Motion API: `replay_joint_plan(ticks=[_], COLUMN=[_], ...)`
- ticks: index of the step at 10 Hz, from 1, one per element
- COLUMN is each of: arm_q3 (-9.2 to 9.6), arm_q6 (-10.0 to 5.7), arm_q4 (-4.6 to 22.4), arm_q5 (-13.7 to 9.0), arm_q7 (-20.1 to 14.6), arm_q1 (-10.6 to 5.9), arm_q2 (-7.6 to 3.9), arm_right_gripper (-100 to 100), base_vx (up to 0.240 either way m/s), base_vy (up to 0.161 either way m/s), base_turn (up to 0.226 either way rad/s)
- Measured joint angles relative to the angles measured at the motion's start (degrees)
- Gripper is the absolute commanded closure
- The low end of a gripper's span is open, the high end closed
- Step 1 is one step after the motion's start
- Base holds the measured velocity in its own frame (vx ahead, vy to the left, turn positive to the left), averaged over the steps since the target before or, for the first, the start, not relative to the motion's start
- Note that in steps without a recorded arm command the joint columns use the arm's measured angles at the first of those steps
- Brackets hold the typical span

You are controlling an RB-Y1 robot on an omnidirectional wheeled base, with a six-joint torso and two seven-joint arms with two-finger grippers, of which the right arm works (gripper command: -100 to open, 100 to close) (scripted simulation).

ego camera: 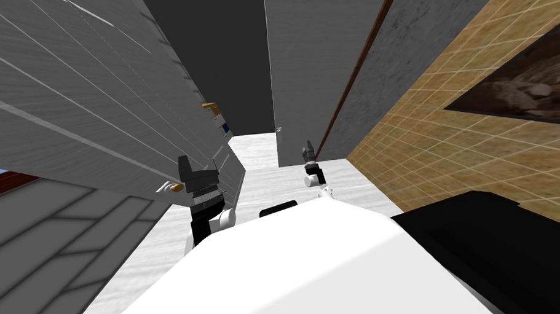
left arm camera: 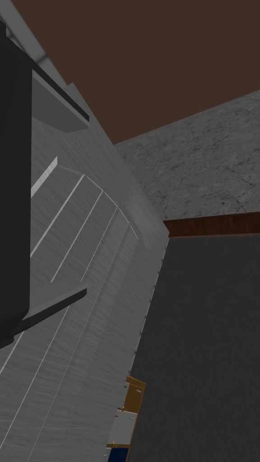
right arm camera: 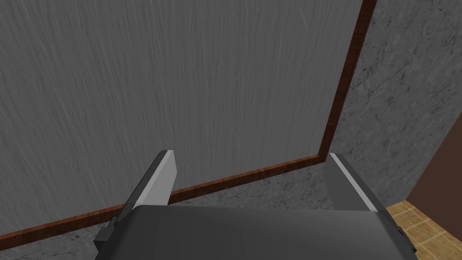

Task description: Pull the door open

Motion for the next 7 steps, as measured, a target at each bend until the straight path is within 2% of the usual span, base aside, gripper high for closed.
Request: replay_joint_plan(ticks=[3,7], arm_q3=[0.28,0.62], arm_q6=[-0.05,-0.04], arm_q4=[3.8,10.9], arm_q5=[-2.0,-5.9], arm_q7=[0.8,1.9], arm_q1=[-2.22,-6.15], arm_q2=[-0.63,-2.41], arm_right_gripper=[-100,-100], base_vx=[0.068,0.103], base_vy=[0.008,0.028], base_turn=[0.035,0.057])
